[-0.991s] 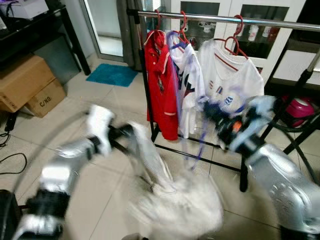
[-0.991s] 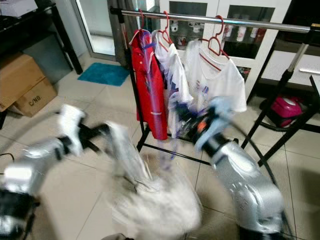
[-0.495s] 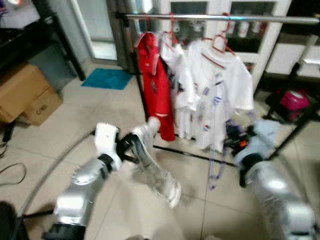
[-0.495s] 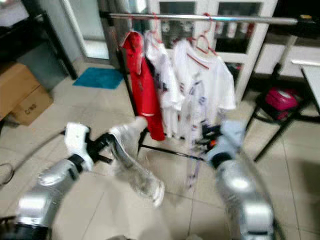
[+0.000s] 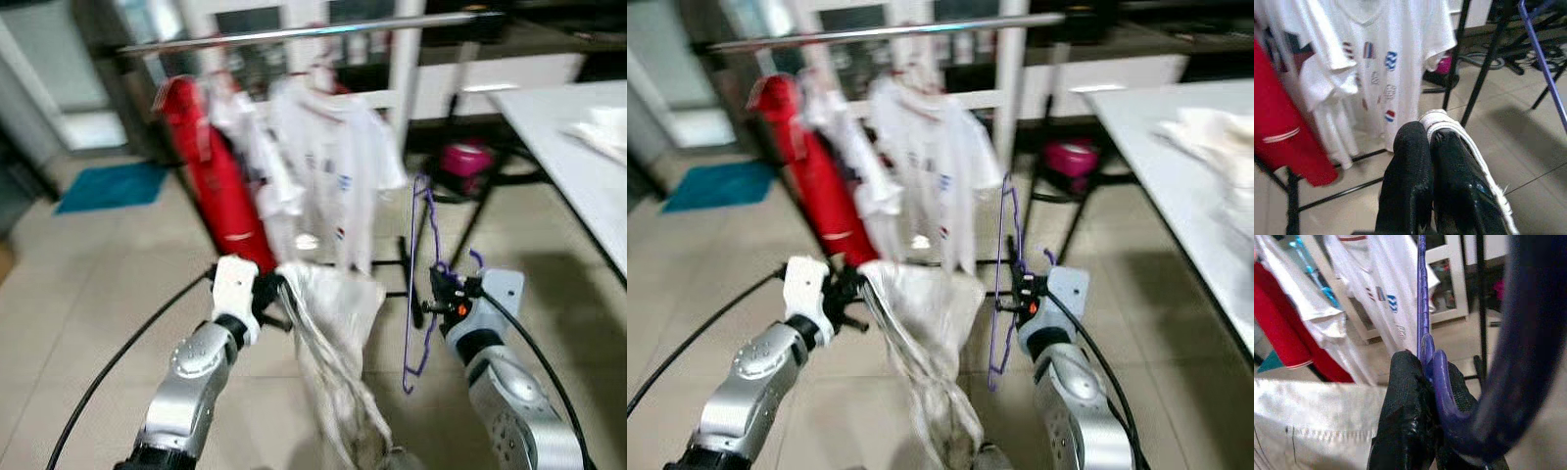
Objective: Hang hanger
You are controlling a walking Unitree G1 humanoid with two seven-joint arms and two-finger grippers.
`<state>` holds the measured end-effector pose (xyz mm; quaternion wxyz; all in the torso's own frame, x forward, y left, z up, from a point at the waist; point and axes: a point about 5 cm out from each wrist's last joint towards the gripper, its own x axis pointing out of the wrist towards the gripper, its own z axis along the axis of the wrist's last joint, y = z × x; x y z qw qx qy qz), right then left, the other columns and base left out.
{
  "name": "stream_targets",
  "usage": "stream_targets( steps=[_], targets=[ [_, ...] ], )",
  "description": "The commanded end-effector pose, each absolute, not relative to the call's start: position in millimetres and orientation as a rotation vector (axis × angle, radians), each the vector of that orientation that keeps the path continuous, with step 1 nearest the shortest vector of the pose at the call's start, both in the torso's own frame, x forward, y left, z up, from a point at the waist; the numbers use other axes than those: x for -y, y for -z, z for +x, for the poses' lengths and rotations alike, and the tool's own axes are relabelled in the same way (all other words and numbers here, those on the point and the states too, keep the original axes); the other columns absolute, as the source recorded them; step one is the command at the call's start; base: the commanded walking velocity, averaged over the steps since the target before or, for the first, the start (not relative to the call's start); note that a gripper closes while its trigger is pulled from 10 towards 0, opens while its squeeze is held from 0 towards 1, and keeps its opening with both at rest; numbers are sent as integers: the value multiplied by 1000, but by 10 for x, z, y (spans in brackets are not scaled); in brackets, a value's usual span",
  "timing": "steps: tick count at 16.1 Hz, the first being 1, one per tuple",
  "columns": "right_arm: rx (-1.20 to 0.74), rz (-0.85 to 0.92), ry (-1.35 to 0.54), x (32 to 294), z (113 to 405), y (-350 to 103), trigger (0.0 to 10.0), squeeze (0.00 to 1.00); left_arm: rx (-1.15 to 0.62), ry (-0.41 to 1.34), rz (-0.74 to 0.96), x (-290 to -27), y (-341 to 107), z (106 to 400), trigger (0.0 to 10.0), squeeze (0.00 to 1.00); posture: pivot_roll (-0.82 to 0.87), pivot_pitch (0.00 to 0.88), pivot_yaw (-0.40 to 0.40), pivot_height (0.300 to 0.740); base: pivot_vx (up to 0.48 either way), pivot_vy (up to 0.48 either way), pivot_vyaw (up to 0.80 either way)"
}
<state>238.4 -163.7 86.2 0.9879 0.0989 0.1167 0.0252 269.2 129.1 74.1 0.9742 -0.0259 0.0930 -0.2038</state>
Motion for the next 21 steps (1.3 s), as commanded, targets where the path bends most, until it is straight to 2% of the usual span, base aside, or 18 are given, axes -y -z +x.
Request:
stream_targets(
  steps=[1, 2, 3, 7, 21],
  targets=[
    [-230, 196, -56, 1621, 2388, -847, 10000, 0, -145, 382, -53, -1351, -823, 2749, 10000, 0, -161, 0, 145, 740, 0, 0, -800],
    [-238, 191, -63, 1614, 2380, -821, 10000, 0, -291, 328, -21, -1388, -711, 2742, 10000, 0, -165, 0, 145, 740, 0, 0, -800],
    [-240, 188, -66, 1616, 2370, -806, 10000, 0, -283, 388, -12, -1363, -704, 2736, 10000, 0, -165, 0, 146, 740, 0, 0, -800],
    [-246, 204, -47, 1621, 2329, -752, 10000, 0, -270, 429, 78, -1347, -675, 2660, 10000, 0, -163, 0, 143, 740, 0, 0, -800],
    [-248, 179, -55, 1648, 2316, -726, 10000, 0, -242, 417, 81, -1346, -659, 2679, 10000, 0, -169, 0, 137, 740, 0, 0, -800]
  ],
)
